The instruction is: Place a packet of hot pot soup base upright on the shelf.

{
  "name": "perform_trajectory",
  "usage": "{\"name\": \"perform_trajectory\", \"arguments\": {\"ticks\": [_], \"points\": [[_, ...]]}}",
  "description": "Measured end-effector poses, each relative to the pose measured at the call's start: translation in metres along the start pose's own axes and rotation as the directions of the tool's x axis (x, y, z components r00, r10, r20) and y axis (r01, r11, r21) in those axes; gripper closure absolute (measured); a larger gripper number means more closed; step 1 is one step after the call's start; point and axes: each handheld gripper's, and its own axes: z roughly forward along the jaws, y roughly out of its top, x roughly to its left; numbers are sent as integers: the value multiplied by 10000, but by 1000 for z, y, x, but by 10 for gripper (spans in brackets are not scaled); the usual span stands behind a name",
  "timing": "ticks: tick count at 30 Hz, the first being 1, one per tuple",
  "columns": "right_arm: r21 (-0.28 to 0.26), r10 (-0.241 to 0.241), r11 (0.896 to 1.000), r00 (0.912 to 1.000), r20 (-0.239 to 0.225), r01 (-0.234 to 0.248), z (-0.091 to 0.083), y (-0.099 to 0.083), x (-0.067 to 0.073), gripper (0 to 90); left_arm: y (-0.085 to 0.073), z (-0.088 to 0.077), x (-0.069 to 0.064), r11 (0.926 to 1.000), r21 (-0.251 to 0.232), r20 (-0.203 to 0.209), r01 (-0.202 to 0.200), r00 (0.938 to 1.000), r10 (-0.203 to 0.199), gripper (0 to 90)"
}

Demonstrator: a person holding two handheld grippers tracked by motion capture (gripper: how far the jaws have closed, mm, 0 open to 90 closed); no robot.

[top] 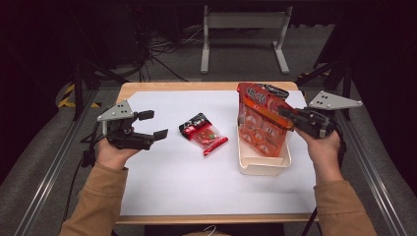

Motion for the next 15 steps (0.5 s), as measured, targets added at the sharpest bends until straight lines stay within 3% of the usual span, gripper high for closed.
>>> {"name": "perform_trajectory", "arguments": {"ticks": [2, 9, 12, 15], "points": [[-326, 201, 9993, 9997, -125, -205, 0, -4, -1, 890, 0, 0, 1, 10000, -4, -8, 28, 10000, -28, 168], [-347, 434, 9984, 9990, -93, -437, -2, -10, -3, 888, -4, 1, 4, 9999, -89, -299, 54, 9995, -57, 167], [-365, 470, 9982, 9988, -97, -473, -3, -13, -1, 888, -5, 3, 6, 9994, -150, -411, 328, 9986, -334, 167], [-345, 474, 9983, 9989, -29, -475, -5, -16, 1, 888, -8, 3, 9, 9970, -586, -537, 509, 9971, -541, 186]]}}
